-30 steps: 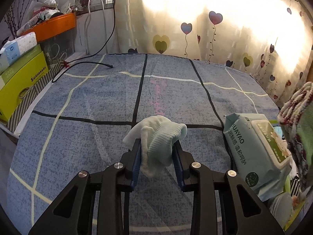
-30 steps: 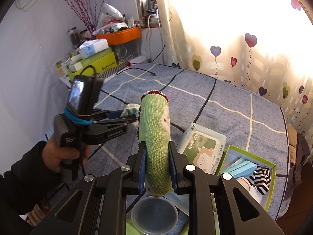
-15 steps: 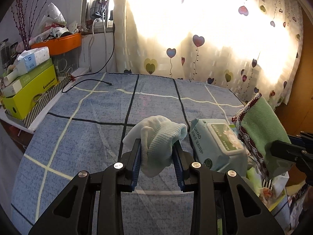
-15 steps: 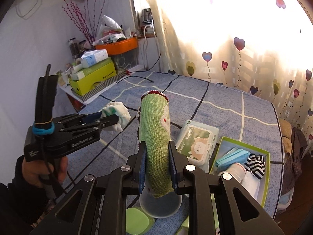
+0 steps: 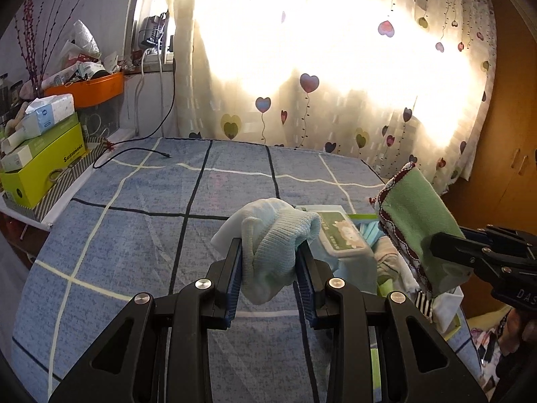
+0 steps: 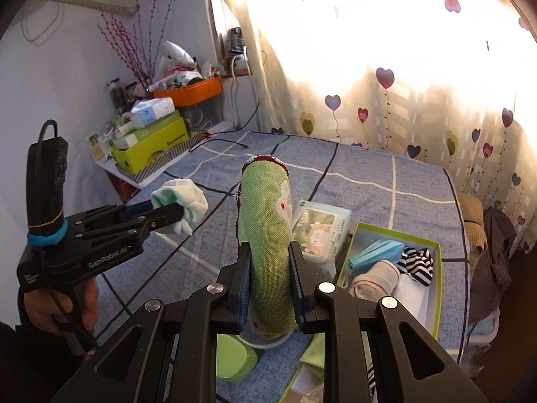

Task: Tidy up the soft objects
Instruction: 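Lift the green sock and pale blue sock and carry them over the tray, then lower both socks into the tray and open both grippers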

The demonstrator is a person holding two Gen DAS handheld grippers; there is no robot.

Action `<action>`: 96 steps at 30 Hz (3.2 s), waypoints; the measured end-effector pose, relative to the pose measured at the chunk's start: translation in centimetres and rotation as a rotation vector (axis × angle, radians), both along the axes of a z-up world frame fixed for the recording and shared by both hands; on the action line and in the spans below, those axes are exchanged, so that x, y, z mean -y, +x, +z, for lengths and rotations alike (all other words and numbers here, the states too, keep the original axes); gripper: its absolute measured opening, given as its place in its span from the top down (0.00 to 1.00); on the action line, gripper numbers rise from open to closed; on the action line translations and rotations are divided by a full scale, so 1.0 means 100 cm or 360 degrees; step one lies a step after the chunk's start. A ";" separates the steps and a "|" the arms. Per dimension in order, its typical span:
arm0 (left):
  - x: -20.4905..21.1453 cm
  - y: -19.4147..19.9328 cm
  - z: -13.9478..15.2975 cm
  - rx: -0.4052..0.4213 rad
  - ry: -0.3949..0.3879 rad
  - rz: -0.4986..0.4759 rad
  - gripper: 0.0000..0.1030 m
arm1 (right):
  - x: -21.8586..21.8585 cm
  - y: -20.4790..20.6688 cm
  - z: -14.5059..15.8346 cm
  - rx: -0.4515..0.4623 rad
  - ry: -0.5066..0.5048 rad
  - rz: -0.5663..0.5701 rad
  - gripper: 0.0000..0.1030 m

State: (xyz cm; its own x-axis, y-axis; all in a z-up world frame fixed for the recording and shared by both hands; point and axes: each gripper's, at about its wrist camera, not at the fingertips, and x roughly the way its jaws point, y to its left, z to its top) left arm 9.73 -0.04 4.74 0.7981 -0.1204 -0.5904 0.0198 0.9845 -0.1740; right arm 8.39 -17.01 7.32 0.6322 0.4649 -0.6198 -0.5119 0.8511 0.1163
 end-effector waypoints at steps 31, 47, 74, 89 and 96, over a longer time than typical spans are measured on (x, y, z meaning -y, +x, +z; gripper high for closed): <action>0.145 0.017 -0.013 -0.0114 0.0001 -0.0504 0.69 | 0.119 0.000 -0.027 -0.0090 0.0065 -0.0364 0.81; 0.185 0.039 -0.064 -0.0350 0.0057 -0.0605 0.69 | 0.136 0.010 -0.050 -0.0182 0.0102 -0.0397 0.81; 0.185 0.032 -0.060 -0.0336 -0.0013 -0.0655 0.58 | 0.135 0.030 -0.081 -0.0333 0.0133 -0.0450 0.81; 0.181 0.029 -0.056 -0.0319 -0.0027 -0.0680 0.58 | 0.134 0.023 -0.077 -0.0327 0.0132 -0.0424 0.65; 0.175 0.022 -0.047 -0.0290 -0.0014 -0.0650 0.58 | 0.127 0.008 -0.064 -0.0270 0.0073 -0.0429 0.58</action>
